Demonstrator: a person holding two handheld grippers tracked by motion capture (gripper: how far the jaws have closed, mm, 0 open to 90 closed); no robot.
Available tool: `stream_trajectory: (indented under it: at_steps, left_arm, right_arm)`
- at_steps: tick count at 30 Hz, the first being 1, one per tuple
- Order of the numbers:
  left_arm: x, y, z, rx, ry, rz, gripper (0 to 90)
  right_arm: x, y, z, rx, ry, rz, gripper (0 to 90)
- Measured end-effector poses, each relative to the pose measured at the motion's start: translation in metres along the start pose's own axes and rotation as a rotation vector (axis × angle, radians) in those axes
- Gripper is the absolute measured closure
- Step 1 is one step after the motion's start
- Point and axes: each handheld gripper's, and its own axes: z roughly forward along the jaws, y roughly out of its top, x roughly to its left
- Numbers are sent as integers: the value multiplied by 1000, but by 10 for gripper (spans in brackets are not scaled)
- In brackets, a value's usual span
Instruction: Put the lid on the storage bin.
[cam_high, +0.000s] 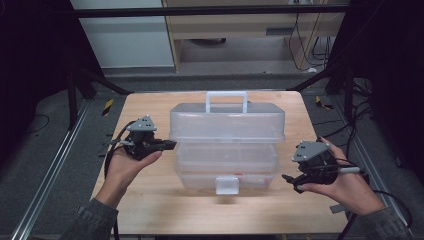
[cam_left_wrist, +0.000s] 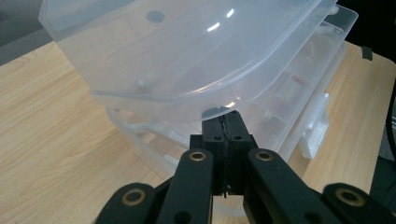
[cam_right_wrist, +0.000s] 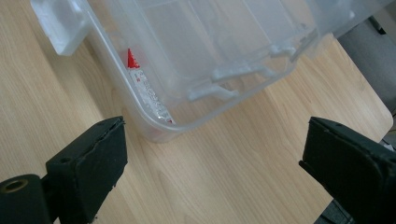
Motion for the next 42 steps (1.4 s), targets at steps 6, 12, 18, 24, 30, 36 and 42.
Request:
stream_trajectory:
  at_steps: [6, 12, 18, 24, 30, 36, 42]
  left_arm:
    - [-2, -5, 1, -7, -2, -9, 900]
    - [-3, -12, 2, -17, -8, -16, 900]
    - [-6, -20, 5, -20, -11, -21, 900]
    - [-9, -25, 5, -20, -1, -17, 900]
    - [-10, -32, 3, -26, 10, -27, 900]
    - [-8, -38, 3, -25, 7, -33, 900]
    - [-9, -43, 4, -23, 4, -35, 900]
  right_arm:
    - [-2, -8, -1, -1, -9, 23, 67]
    - [-3, -15, 1, 4, -16, 38, 68]
    - [-3, -21, 4, 9, -19, 52, 68]
    - [-4, -26, 6, 14, -19, 62, 69]
    - [-5, -28, 7, 16, -26, 67, 69]
    - [-5, -31, 8, 17, -27, 73, 70]
    - [-5, -34, 10, 20, -30, 78, 70]
